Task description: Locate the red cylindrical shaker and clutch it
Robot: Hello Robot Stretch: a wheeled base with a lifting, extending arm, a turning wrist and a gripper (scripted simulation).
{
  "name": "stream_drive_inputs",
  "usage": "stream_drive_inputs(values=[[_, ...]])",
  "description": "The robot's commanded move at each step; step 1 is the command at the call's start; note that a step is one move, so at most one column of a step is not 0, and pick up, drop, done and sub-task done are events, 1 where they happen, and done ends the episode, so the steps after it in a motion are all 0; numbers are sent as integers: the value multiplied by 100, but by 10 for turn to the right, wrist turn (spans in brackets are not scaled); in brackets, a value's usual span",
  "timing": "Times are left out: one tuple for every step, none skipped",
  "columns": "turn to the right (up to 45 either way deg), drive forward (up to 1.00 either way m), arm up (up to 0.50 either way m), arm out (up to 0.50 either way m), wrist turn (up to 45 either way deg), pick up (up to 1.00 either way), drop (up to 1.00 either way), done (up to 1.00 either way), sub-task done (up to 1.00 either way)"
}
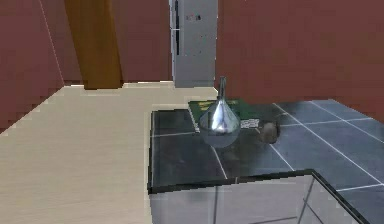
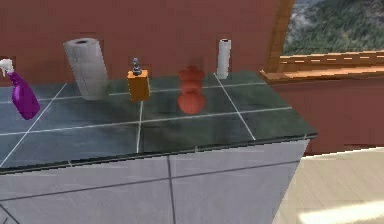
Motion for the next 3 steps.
stream_drive_inputs(values=[[0,0,50,0,0,0,0,0,0],[0,0,38,0,0,0,0,0,0],[0,0,0,40,0,0,0,0,0]])
